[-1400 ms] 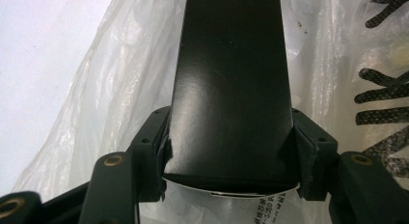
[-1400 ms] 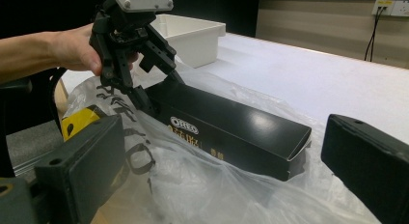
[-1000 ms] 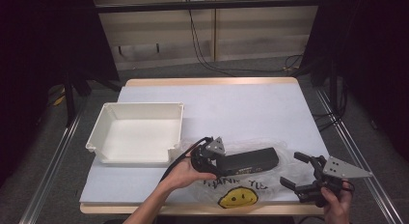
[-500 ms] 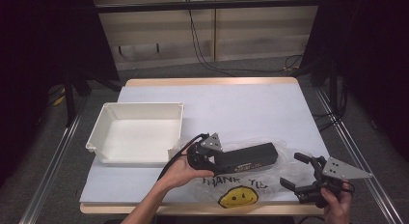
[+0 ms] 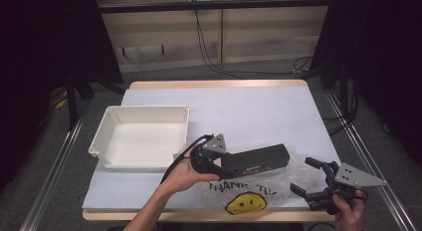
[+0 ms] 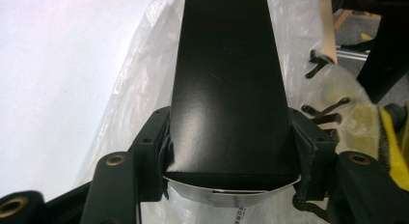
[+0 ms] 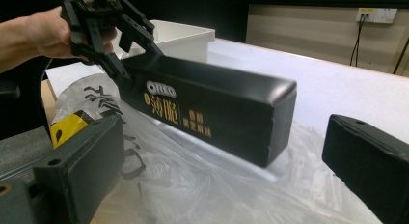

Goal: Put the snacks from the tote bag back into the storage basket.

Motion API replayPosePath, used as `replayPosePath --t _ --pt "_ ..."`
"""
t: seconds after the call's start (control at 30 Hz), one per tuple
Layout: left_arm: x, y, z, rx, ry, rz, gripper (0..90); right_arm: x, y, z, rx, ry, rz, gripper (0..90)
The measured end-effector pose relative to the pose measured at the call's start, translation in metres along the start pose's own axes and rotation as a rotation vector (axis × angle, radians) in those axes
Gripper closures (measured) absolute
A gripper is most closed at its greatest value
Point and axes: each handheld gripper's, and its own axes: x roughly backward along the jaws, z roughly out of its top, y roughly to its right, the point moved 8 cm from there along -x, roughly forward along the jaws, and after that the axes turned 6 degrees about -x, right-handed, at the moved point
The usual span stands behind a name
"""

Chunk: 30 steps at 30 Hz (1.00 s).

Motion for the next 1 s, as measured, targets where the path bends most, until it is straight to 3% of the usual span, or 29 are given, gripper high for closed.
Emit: replayPosePath --t 0.27,0.53,0.77,1.0 --pt "0.017 0.0 0.007 -0.026 0.035 -0.001 43.0 0.002 0.0 -0.006 -0.024 0.003 -0.022 1.3" --pt "0.042 -0.008 0.009 -0.022 0.062 0.028 43.1 0.006 -0.002 -0.003 -0.004 0.016 -0.025 1.1" --pt "0.058 -0.009 0.01 -0.047 0.072 0.038 43.1 0.005 -0.001 -0.005 0.011 0.004 -0.025 1.1" --pt "0.071 -0.014 0.008 -0.023 0.094 0.056 43.1 0.005 0.002 -0.006 0.005 0.009 -0.034 1.0"
